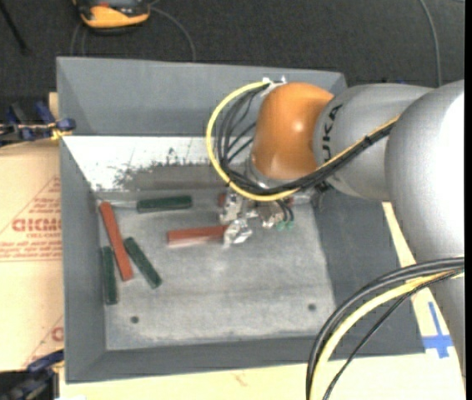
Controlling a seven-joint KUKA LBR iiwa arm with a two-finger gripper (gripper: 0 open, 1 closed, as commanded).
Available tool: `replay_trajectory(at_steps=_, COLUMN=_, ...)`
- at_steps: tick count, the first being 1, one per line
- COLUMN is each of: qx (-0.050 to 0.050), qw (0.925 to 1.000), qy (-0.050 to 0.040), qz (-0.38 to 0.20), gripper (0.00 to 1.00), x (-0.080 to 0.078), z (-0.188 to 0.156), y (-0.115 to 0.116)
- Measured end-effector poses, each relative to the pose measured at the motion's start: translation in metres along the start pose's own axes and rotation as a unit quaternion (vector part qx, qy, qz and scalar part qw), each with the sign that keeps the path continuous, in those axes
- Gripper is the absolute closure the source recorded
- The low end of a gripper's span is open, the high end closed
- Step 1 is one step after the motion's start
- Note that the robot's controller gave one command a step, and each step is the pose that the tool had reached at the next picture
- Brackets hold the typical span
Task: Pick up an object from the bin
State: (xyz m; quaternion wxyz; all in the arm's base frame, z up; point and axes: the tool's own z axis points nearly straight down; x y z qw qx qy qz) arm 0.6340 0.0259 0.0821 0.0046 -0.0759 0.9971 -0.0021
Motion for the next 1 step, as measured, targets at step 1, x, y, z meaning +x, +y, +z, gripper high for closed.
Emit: replay_trajectory(at_steps=1, qx=-0.002, qw=1.0000, qy=0.0013, qz=-0.001, gripper=1.00, x=0.0102, z=-0.1369, y=0.0039)
